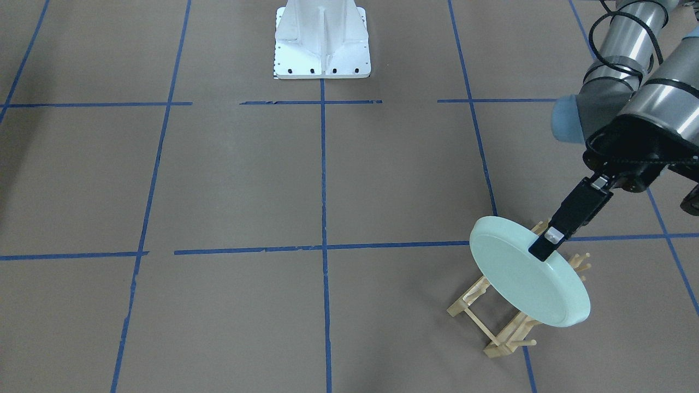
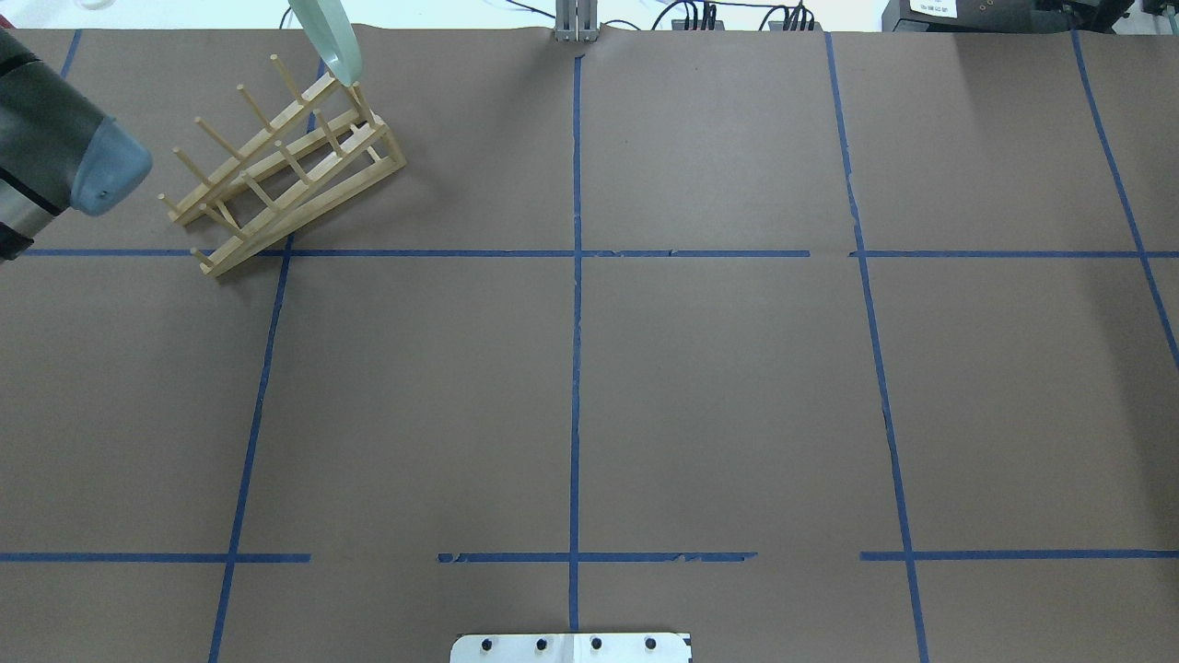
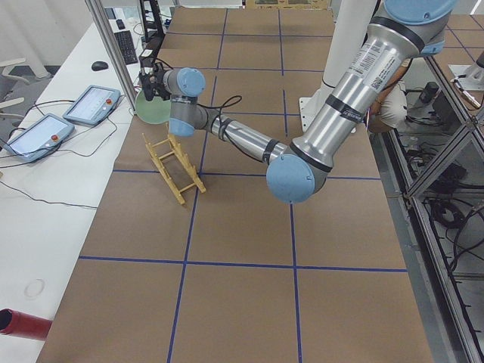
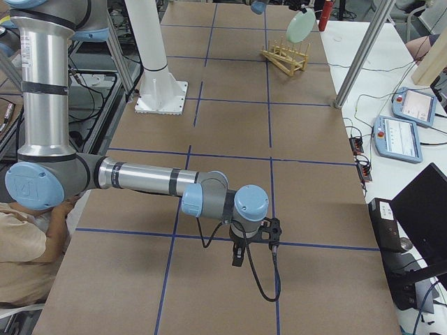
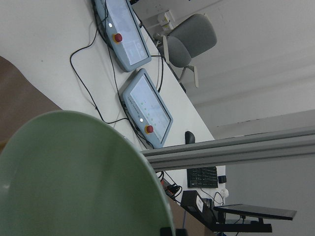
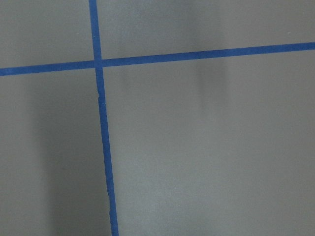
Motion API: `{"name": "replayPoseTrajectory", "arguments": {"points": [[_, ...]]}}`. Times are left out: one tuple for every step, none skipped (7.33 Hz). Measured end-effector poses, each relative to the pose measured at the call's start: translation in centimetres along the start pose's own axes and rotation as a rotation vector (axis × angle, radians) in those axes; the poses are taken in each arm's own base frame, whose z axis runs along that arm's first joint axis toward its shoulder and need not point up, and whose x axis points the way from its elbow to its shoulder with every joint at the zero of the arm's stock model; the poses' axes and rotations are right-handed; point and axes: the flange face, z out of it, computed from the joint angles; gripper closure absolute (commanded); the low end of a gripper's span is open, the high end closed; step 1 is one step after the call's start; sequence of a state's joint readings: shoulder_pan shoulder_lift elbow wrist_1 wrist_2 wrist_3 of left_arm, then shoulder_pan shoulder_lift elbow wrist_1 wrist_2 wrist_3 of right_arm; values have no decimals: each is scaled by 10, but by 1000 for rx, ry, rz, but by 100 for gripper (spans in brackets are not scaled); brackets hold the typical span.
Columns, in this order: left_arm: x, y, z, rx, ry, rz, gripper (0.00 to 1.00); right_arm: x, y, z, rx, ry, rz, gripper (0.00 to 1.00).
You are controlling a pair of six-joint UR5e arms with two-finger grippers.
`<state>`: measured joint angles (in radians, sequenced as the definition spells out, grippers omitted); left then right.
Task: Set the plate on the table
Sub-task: 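Close the left gripper on the plate rim and lift it from the rack, then carry the plate with the left gripper toward the robot and lower it flat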
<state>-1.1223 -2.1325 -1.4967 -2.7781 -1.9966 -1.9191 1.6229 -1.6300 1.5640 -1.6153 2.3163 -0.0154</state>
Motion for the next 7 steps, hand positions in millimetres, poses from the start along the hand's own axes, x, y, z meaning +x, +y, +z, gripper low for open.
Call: {"name": "replayPoseTrajectory", "arguments": {"points": [[22, 24, 0, 2, -69, -30, 100, 0, 0, 0, 0, 0, 0, 0], [28, 69, 17, -24, -193, -73, 100, 0, 0, 0, 0, 0, 0, 0], [22, 121, 44, -58, -340, -97, 100, 0, 0, 0, 0, 0, 0, 0], [15, 167, 71, -72, -485, -84, 100, 0, 0, 0, 0, 0, 0, 0], [7, 208, 95, -69, -637, -48, 100, 0, 0, 0, 0, 0, 0, 0], [-3, 243, 114, -79, -798, 3, 100, 0, 0, 0, 0, 0, 0, 0], [-24, 273, 128, -114, -944, 70, 100, 0, 0, 0, 0, 0, 0, 0]]}}
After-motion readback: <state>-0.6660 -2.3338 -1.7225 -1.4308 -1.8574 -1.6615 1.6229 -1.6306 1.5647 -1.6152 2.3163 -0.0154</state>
